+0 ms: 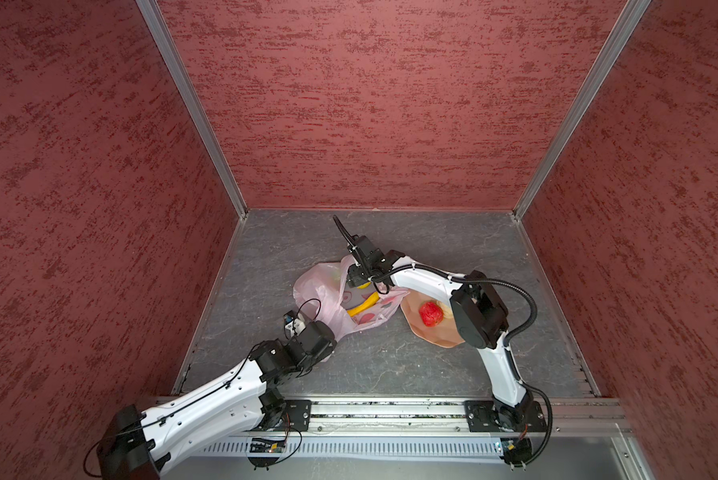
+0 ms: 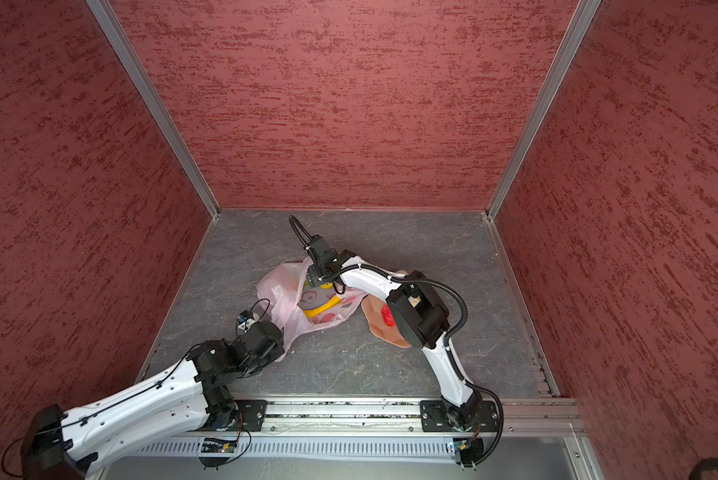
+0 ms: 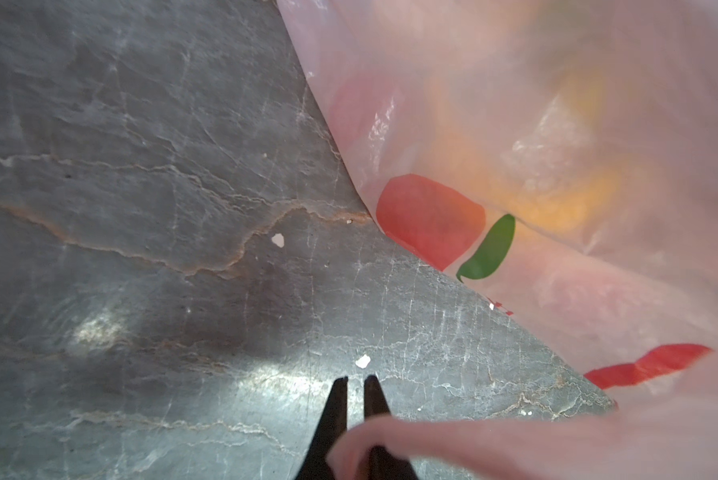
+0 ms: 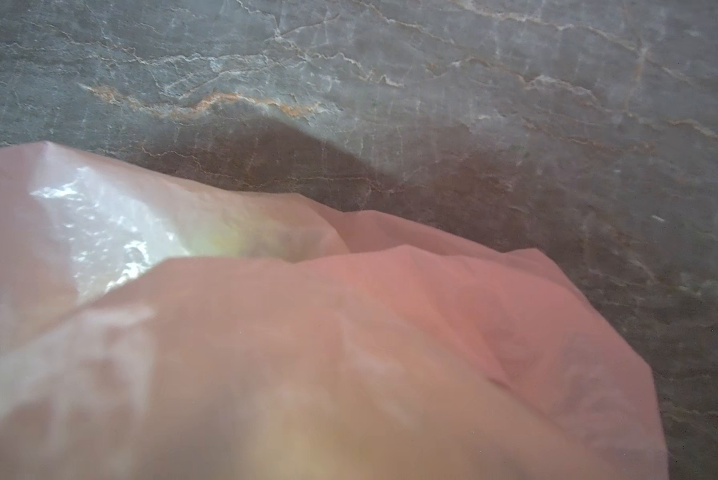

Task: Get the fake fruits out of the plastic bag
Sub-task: 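Close the right gripper on the yellow lemon inside the bag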

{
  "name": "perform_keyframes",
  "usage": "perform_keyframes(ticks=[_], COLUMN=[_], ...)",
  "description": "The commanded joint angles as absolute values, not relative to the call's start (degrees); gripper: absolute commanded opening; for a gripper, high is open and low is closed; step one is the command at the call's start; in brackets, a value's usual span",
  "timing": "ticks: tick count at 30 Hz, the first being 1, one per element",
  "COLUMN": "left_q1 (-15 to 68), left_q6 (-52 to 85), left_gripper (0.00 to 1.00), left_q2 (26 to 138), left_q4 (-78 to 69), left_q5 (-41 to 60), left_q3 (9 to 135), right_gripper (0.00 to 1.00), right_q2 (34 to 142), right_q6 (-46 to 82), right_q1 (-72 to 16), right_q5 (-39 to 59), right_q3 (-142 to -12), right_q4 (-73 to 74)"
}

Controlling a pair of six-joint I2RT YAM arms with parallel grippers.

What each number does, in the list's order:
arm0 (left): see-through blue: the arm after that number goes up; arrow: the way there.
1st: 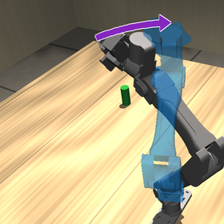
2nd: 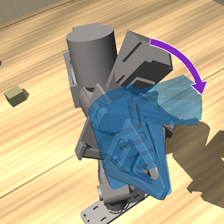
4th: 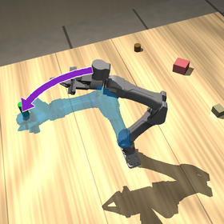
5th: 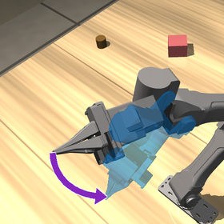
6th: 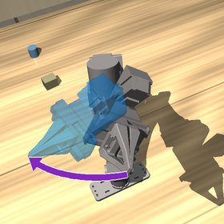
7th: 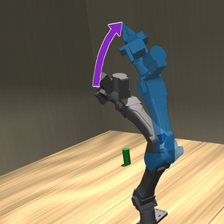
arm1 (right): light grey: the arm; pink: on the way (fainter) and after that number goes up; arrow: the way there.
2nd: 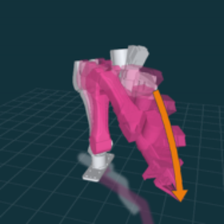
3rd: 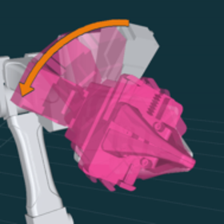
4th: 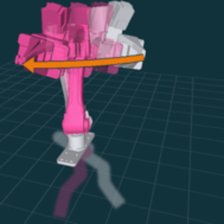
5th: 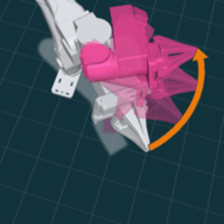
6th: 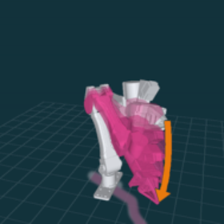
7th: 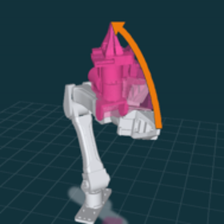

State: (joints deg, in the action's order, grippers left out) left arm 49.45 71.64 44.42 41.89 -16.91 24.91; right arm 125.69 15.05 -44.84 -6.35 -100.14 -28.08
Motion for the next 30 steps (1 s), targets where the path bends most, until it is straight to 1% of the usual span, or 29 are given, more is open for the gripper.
perform_keyframes(ticks=[1,14,17,27,30], left_q1=[48.87,48.48,48.45,48.34,47.45], left_q6=[70.16,69.68,69.69,71.06,70.68], left_gripper=[0.12,0.12,0.12,0.12,0.12], left_q2=[44.81,47.21,47.08,44.09,43.50], left_q4=[41.22,40.80,40.70,44.53,45.44], left_q5=[-16.35,-15.64,-15.60,-18.74,-19.83], left_q3=[26.62,27.78,27.79,28.77,29.67], right_gripper=[0.80,0.78,0.74,0.52,0.48], right_q2=[127.58,129.29,128.58,125.34,123.30], right_q6=[15.90,16.72,16.95,16.27,15.45], right_q1=[-44.17,-43.01,-42.81,-42.80,-43.04], right_q5=[-5.01,-3.18,-2.95,-0.81,0.47], right_q3=[-101.19,-100.21,-98.91,-96.30,-95.55], right_q4=[-27.25,-25.66,-23.97,-22.32,-22.92])
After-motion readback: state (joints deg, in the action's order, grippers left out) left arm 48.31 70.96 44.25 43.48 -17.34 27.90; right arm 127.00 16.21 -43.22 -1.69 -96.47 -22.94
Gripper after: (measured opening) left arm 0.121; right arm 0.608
